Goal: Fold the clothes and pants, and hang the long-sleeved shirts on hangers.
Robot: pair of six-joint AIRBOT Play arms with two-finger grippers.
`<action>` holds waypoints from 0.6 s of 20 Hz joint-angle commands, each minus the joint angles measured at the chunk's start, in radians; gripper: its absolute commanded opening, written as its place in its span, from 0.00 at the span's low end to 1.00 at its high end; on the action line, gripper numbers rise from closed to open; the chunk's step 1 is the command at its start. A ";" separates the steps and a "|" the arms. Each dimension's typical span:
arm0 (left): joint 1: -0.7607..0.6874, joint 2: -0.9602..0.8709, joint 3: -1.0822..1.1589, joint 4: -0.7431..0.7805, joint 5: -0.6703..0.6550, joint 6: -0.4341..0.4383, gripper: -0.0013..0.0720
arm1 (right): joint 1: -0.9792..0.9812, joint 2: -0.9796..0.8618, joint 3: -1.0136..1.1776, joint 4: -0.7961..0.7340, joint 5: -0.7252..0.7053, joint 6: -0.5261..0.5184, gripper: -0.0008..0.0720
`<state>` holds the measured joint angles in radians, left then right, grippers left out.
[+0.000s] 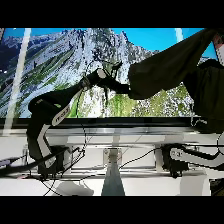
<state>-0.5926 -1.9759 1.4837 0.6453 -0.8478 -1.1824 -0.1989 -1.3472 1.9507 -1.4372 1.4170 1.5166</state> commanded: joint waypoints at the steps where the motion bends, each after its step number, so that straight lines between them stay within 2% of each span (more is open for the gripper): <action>1: 0.017 -0.009 0.037 0.006 0.005 0.004 0.05 | 0.000 0.000 0.000 0.000 0.003 -0.038 0.04; 3: 0.055 0.003 0.105 0.022 -0.027 0.004 0.04 | 0.000 0.001 0.000 -0.006 -0.011 -0.045 0.04; 6: 0.127 0.107 0.182 0.134 -0.035 0.003 0.04 | 0.000 0.001 0.000 -0.007 -0.103 -0.045 0.04; 12: 0.307 0.533 0.189 0.321 0.011 0.003 0.04 | 0.000 0.011 0.000 -0.031 -0.216 -0.046 0.04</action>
<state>-0.3634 -1.6207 1.6619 0.8684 -0.8715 -1.1790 -0.1989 -1.3449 1.9507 -1.4471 1.2690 1.4731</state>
